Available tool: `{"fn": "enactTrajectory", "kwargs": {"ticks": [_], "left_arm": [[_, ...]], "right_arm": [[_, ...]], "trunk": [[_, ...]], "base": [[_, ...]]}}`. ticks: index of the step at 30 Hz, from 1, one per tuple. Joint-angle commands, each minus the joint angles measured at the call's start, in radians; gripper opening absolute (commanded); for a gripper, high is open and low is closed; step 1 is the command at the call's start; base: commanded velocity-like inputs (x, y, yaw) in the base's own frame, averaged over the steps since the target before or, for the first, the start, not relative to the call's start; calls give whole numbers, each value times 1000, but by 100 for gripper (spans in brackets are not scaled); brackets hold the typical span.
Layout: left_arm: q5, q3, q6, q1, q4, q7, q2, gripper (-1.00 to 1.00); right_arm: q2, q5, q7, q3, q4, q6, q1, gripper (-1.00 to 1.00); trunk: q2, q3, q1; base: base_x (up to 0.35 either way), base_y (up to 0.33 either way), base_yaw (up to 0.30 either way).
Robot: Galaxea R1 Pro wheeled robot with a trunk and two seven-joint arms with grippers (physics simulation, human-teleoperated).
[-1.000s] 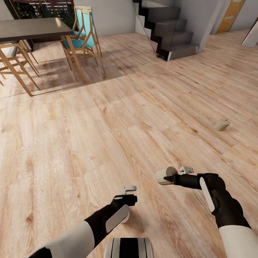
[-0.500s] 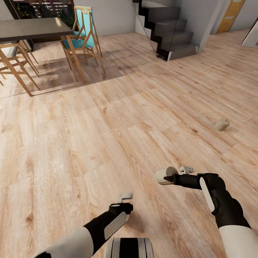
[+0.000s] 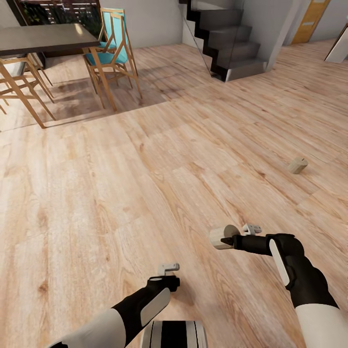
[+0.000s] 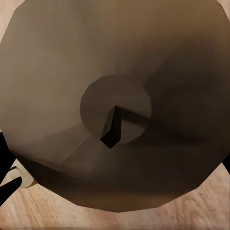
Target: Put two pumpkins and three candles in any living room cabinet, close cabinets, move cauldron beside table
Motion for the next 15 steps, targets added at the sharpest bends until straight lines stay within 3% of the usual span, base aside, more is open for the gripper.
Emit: {"fn": "enactTrajectory", "kwargs": {"ticks": [1, 15], "left_arm": [[0, 0, 0, 0, -1, 0, 0, 100], [-4, 0, -1, 0, -11, -1, 1, 100]], "right_arm": [[0, -1, 0, 0, 0, 0, 0, -100], [0, -1, 0, 1, 0, 0, 1, -100]], "trunk": [[0, 0, 0], [0, 0, 0]], "base": [[-22, 0, 0], [-3, 0, 0]]}}
